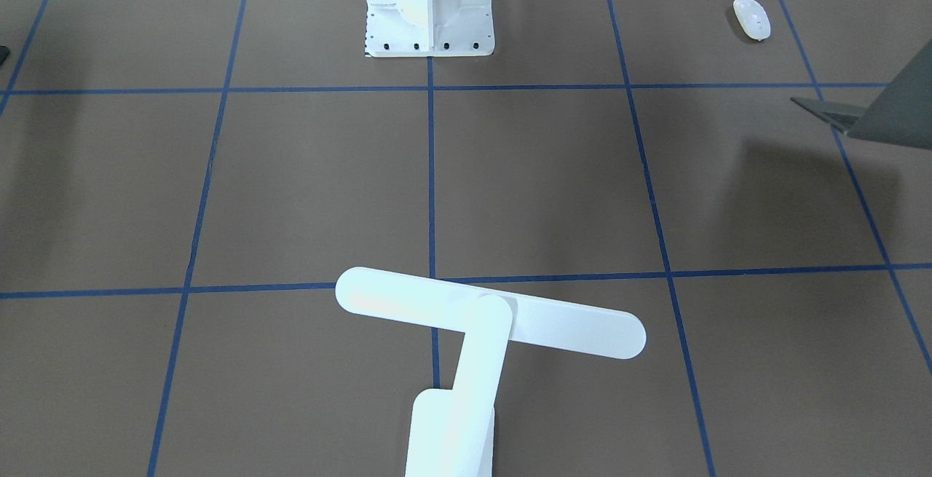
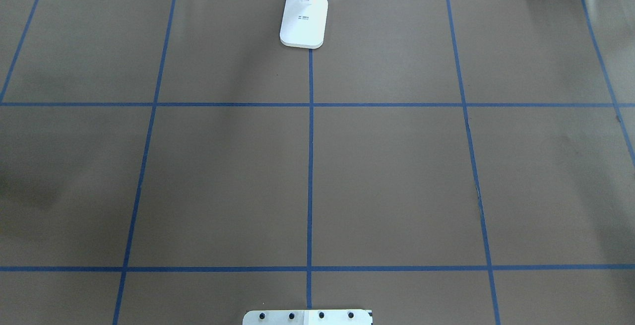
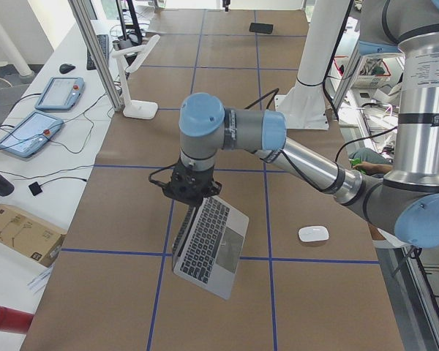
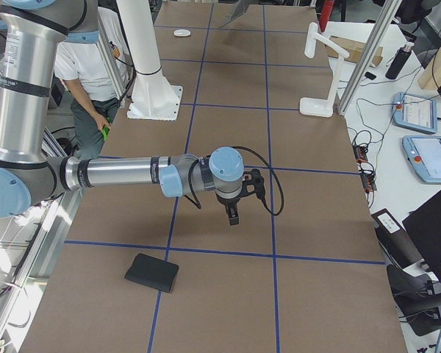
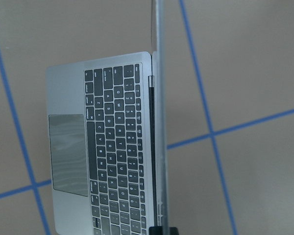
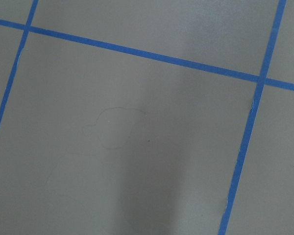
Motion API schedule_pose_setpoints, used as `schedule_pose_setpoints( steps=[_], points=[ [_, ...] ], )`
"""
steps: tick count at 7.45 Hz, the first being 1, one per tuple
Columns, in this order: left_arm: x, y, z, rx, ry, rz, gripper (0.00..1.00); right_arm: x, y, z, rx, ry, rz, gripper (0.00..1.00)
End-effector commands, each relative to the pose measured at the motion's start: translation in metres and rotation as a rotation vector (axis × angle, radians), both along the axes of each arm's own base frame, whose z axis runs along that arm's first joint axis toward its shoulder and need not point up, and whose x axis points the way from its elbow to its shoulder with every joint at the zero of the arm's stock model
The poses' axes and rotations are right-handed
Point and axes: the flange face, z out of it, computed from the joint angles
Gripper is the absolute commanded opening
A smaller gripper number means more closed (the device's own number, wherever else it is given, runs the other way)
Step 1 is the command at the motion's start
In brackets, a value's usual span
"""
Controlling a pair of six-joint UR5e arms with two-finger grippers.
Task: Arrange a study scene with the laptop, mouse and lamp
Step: 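Carry the open silver laptop with the left gripper over the table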
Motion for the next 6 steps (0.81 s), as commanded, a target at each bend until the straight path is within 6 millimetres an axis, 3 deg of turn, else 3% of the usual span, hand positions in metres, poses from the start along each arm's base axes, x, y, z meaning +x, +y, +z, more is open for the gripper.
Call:
schedule_pose_setpoints(
  steps=[1,2,3,6],
  points=[
    [0.093,-0.036,-0.119,0.015,0.050,-0.006,0.00,-0.001,-0.009,-0.007,-0.014,-0.004,0.024,1.00],
    [0.138,-0.039,-0.175,0.014,0.085,-0.015,0.00,-0.001,-0.009,-0.005,-0.029,-0.004,0.030,1.00],
    [0.196,-0.039,-0.228,-0.032,0.126,-0.024,0.00,-0.001,-0.009,-0.006,-0.036,-0.002,0.039,1.00],
    [0.325,-0.022,-0.342,-0.144,0.182,-0.084,0.00,-0.002,-0.018,-0.005,-0.037,0.006,0.044,1.00]
  ],
)
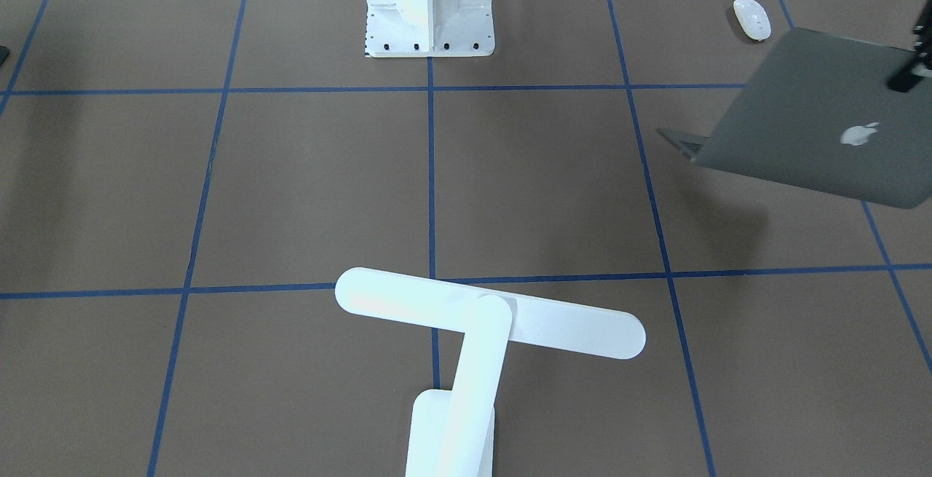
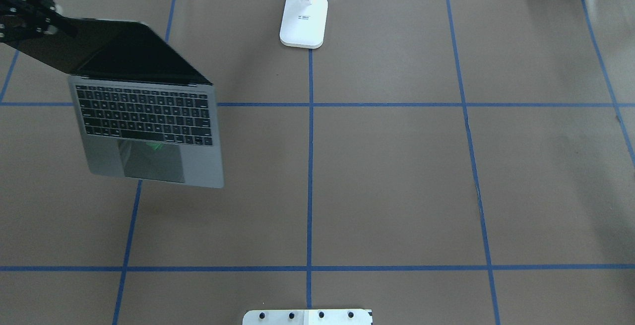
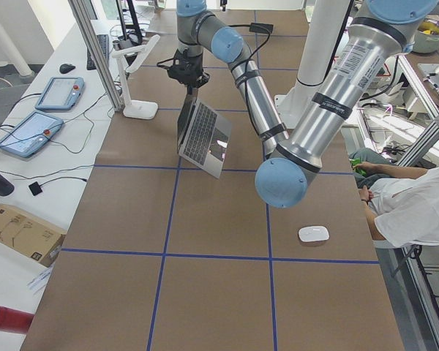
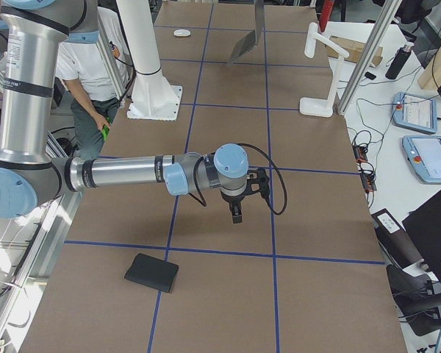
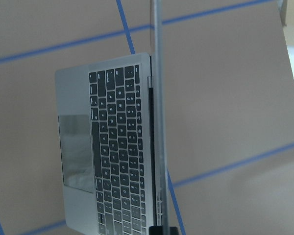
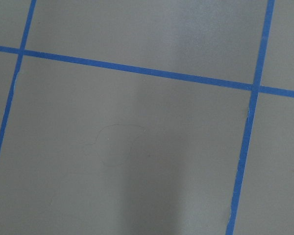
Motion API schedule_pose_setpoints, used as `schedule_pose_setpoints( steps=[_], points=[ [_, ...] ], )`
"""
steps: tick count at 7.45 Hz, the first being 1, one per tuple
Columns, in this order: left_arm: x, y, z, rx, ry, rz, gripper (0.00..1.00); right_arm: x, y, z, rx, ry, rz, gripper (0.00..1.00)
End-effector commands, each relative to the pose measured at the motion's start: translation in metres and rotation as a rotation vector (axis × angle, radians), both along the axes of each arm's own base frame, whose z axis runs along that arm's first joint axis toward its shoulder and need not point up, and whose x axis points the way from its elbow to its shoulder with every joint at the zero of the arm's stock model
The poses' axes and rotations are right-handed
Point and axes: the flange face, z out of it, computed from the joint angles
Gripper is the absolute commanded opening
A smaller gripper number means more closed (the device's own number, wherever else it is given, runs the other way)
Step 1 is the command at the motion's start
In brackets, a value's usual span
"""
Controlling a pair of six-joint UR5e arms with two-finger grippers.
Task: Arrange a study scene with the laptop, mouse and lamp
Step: 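Lower the silver laptop with the left gripper in front of the lamp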
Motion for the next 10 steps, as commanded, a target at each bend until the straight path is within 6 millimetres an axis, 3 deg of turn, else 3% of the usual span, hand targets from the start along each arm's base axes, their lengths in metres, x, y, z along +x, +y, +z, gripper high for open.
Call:
schedule_pose_setpoints(
  steps=[1,2,3,4,5,6,8,10],
  points=[
    [0.119,0.000,-0.083,-0.095,-0.003,-0.036,0.00,0.000,-0.006,-0.001,-0.010,0.000,0.011,1.00],
    [0.171,-0.011,-0.108,-0.138,-0.037,-0.056,0.00,0.000,-0.005,-0.001,-0.017,0.000,0.015,1.00],
    [0.208,-0.006,-0.121,-0.160,-0.055,-0.050,0.00,0.000,-0.005,0.001,-0.021,0.000,0.016,1.00],
    [0.233,0.004,-0.128,-0.176,-0.065,-0.052,0.00,0.000,-0.005,0.002,-0.027,0.000,0.020,1.00],
    [0.261,-0.001,-0.145,-0.178,-0.081,-0.044,0.00,0.000,-0.005,0.002,-0.027,0.000,0.020,1.00],
    [0.276,-0.014,-0.156,-0.174,-0.077,-0.043,0.00,0.000,-0.005,0.002,-0.027,0.000,0.020,1.00],
    [0.318,-0.053,-0.149,-0.156,-0.087,-0.055,0.00,-0.001,-0.008,0.011,-0.043,0.002,0.020,1.00],
    [0.338,-0.074,-0.133,-0.140,-0.079,-0.056,0.00,-0.001,-0.011,0.009,-0.038,0.001,0.020,1.00]
  ],
)
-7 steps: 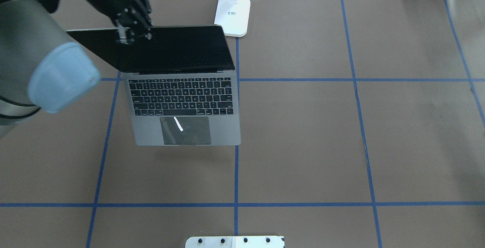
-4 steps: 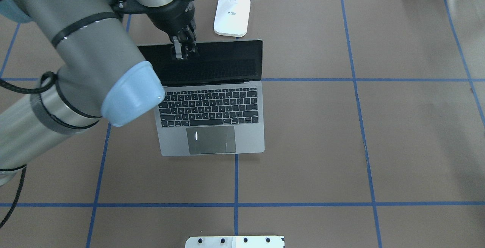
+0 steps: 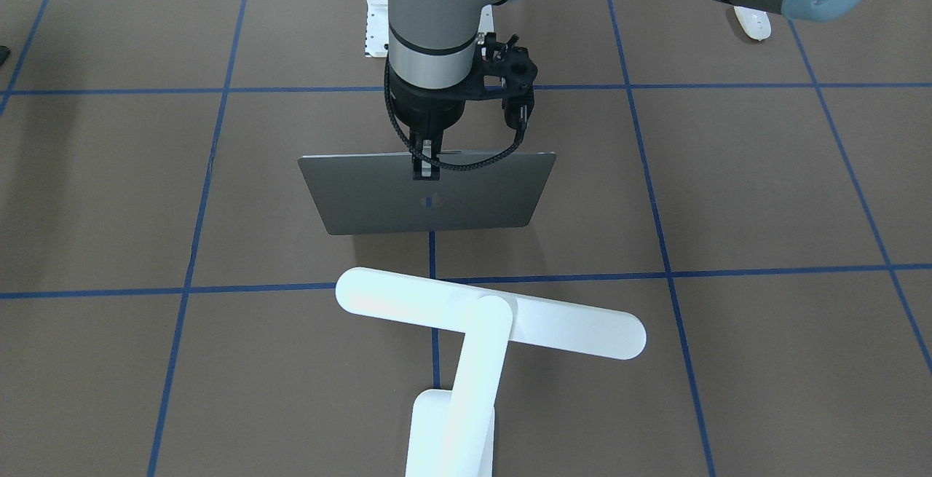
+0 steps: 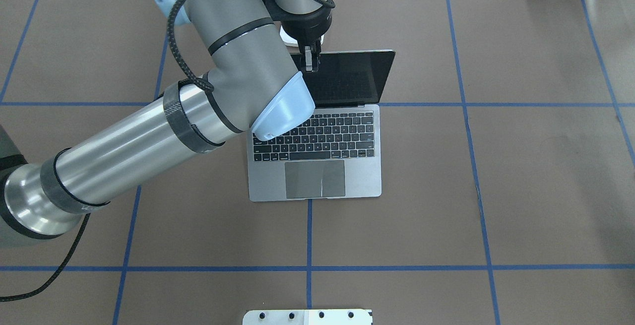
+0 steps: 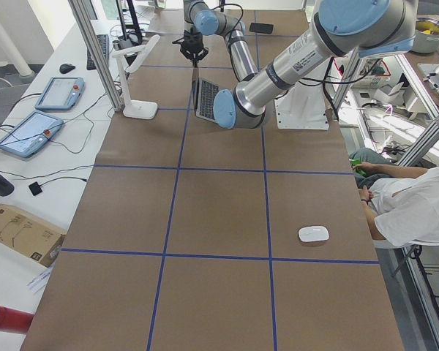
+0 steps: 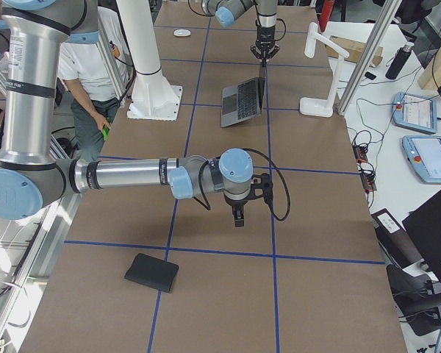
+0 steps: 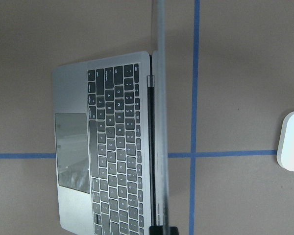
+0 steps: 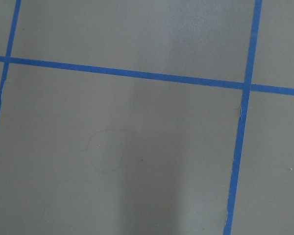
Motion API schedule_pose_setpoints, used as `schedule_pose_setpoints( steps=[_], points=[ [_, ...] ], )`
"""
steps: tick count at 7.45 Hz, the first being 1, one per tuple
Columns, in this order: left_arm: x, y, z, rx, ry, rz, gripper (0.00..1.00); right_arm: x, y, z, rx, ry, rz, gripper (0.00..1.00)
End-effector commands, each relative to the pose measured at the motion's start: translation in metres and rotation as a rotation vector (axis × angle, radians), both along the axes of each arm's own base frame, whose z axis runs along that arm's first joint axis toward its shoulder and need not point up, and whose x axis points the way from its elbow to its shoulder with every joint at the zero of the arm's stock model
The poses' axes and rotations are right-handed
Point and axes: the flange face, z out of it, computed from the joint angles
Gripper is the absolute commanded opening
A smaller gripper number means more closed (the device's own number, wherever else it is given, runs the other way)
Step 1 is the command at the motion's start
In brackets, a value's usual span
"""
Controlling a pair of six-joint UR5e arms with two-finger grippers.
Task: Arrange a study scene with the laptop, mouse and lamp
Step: 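Lower the silver laptop with the left gripper in front of the lamp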
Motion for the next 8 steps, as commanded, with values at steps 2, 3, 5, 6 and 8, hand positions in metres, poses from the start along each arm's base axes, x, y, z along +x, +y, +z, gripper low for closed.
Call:
schedule_pose_setpoints(
  steps=[2,3,5,6,8],
  points=[
    [0.025,-0.030,0.022,0.027,-0.018,-0.029,0.00,0.000,-0.002,-0.001,0.002,0.000,0.000,1.00],
    [0.024,-0.034,0.025,0.030,-0.028,-0.041,0.00,0.000,-0.003,0.000,0.000,0.000,0.000,1.00],
    [0.026,-0.049,0.037,0.027,-0.036,-0.056,0.00,0.000,-0.004,0.004,-0.006,0.001,0.000,1.00],
    [0.027,-0.054,0.039,0.037,-0.030,-0.065,0.00,0.000,-0.004,0.005,-0.010,0.001,0.000,1.00],
    [0.032,-0.062,0.041,0.059,-0.029,-0.082,0.00,-0.001,-0.006,0.009,-0.015,0.002,0.000,1.00]
  ],
)
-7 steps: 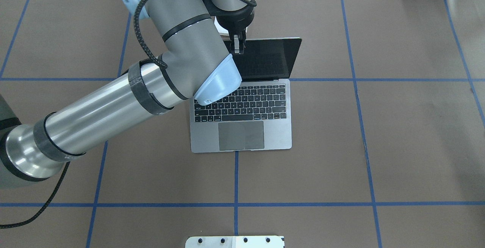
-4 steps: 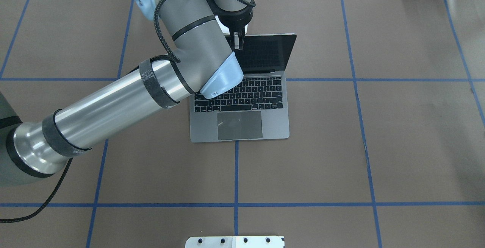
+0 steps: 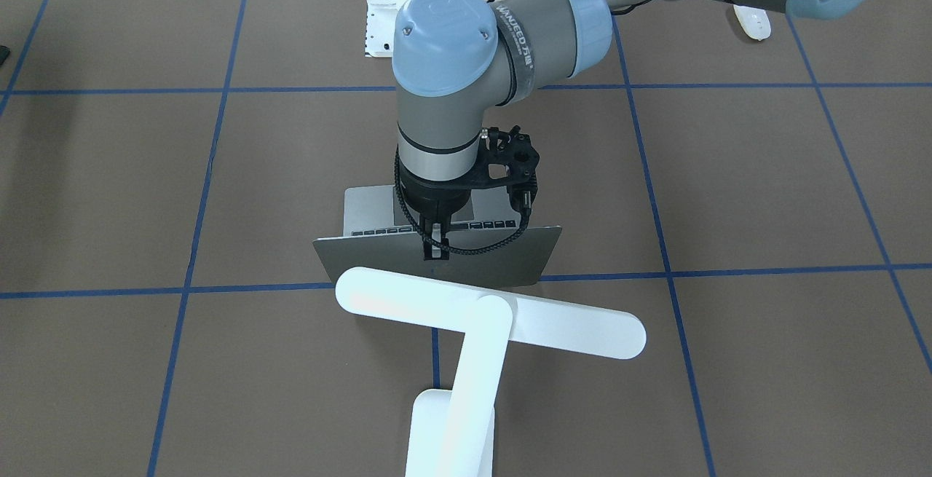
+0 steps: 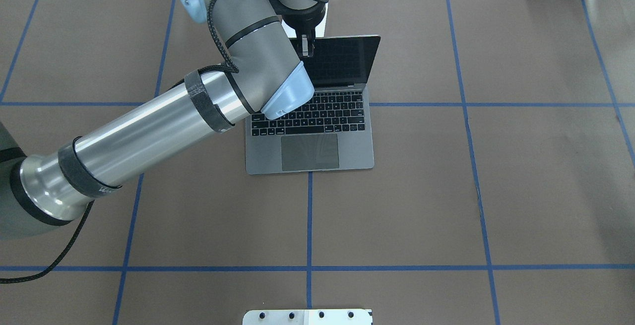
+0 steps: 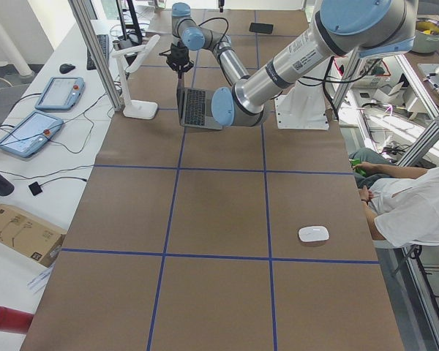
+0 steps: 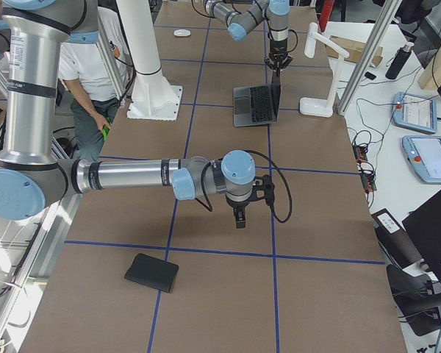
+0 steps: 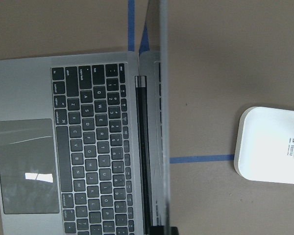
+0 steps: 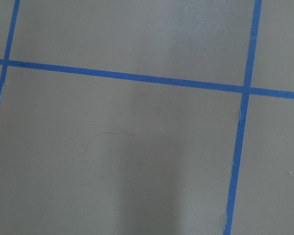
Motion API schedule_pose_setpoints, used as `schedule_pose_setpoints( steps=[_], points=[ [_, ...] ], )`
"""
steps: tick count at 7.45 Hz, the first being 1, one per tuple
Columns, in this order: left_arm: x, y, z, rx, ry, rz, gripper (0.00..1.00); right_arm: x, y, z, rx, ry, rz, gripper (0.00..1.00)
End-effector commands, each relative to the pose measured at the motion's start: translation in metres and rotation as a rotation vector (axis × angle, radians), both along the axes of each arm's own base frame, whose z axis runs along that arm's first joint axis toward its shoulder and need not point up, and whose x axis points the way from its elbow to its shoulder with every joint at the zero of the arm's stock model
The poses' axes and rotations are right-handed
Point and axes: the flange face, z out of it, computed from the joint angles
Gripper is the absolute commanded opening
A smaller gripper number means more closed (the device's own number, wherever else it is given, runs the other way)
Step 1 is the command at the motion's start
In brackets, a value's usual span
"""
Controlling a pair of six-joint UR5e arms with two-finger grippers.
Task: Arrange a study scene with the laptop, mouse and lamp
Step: 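Lower the silver laptop with the left gripper in front of the lamp, then release the laptop and withdraw the left gripper away from it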
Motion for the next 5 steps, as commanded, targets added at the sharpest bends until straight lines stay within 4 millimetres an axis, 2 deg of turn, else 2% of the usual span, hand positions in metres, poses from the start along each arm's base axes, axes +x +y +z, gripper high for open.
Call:
schedule_pose_setpoints(
  steps=[1,4,5],
  points=[
    [0.0013,-0.0052,0.0005,0.010,0.001,-0.009,0.00,-0.0002,-0.0022,0.0038,-0.006,0.001,0.000,1.00],
    [-0.0017,-0.0091,0.0030,0.009,-0.003,-0.013,0.00,-0.0003,-0.0028,0.0031,-0.004,0.000,0.000,1.00],
    [-0.0026,-0.0099,0.0030,0.022,-0.006,-0.004,0.44,-0.0003,-0.0034,0.0026,-0.004,0.000,0.000,1.00]
  ],
)
